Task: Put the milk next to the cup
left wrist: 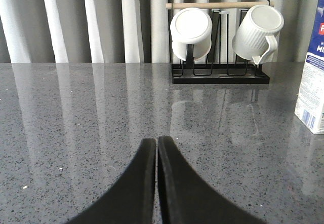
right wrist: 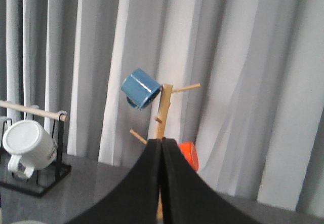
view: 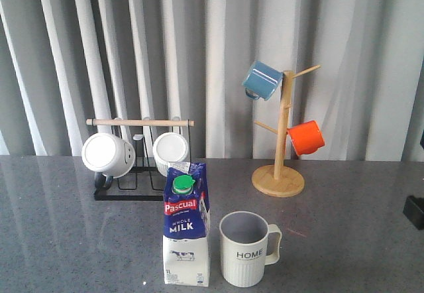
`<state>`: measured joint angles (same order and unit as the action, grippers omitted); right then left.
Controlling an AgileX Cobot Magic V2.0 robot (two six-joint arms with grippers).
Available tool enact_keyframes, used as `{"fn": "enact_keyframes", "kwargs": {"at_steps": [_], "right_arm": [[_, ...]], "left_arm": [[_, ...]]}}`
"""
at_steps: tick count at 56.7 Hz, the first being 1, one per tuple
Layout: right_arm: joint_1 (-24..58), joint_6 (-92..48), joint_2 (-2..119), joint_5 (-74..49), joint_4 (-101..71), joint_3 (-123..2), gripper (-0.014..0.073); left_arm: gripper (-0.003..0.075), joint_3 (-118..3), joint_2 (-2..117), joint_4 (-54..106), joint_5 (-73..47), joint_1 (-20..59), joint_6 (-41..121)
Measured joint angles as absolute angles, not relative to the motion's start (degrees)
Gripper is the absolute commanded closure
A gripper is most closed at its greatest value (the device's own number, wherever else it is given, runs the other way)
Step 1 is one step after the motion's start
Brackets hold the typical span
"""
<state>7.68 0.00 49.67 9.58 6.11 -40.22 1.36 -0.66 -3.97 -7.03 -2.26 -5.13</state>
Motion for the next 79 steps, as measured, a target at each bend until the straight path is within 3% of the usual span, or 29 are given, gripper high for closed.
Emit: {"fn": "enact_keyframes", "kwargs": {"at_steps": [12, 33, 45, 79], "right_arm": [[2.39, -3.3, 37.38, 5.18, -5.52, -27.8, 0.0602], [0.92, 2.78, 11.09, -2.31, 6.84, -4.39, 0.0602], [0.66, 4.73, 1.07, -2.81, 6.68, 1.53, 0.0602], [0.66, 4.9, -0.7, -3.18, 4.96, 1.6, 0.0602]], "left_arm": [[0.0726, 1.36, -0.66, -3.97, -7.03, -2.26, -5.13], [0.0726, 1.36, -0.66, -3.97, -7.03, -2.26, -5.13], [0.0726, 1.36, -0.66, -3.97, -7.03, -2.26, -5.13], [0.0726, 1.36, -0.66, -3.97, -7.04, -2.26, -5.13]]}}
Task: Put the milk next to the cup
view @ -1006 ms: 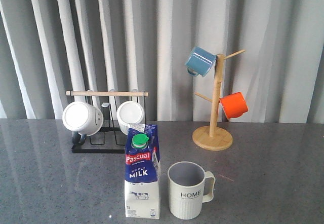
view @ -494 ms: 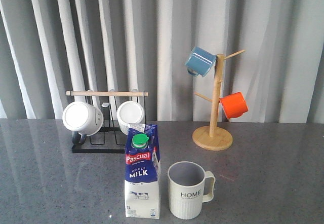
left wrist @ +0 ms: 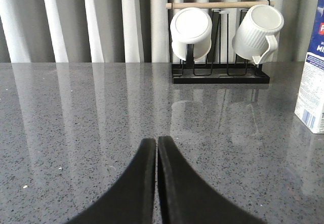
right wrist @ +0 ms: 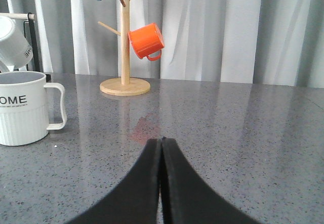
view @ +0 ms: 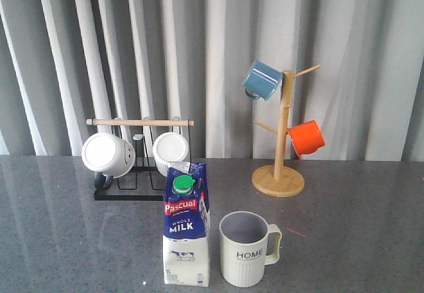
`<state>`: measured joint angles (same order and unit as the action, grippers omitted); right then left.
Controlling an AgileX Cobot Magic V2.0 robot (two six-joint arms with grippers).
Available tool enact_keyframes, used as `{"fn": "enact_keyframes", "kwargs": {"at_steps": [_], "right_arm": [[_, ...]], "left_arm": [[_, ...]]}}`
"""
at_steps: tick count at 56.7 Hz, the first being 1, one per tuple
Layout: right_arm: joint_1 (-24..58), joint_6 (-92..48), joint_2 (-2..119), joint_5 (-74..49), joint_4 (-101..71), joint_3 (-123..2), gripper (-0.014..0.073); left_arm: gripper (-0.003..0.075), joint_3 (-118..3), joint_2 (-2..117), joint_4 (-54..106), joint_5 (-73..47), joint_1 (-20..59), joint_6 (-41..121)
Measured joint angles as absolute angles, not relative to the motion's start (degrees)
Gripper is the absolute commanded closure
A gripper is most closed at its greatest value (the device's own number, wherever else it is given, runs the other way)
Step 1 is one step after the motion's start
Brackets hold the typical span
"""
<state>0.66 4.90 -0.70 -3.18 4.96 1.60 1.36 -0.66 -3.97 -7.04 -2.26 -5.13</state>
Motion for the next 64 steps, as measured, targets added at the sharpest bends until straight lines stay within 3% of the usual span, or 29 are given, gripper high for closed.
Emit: {"fn": "enact_keyframes", "kwargs": {"at_steps": [64], "right_arm": [[0.66, 4.91, -0.7, -3.18, 4.95, 1.6, 0.0602]], "left_arm": [[0.0726, 1.36, -0.66, -3.97, -7.04, 1.75, -5.13]]}}
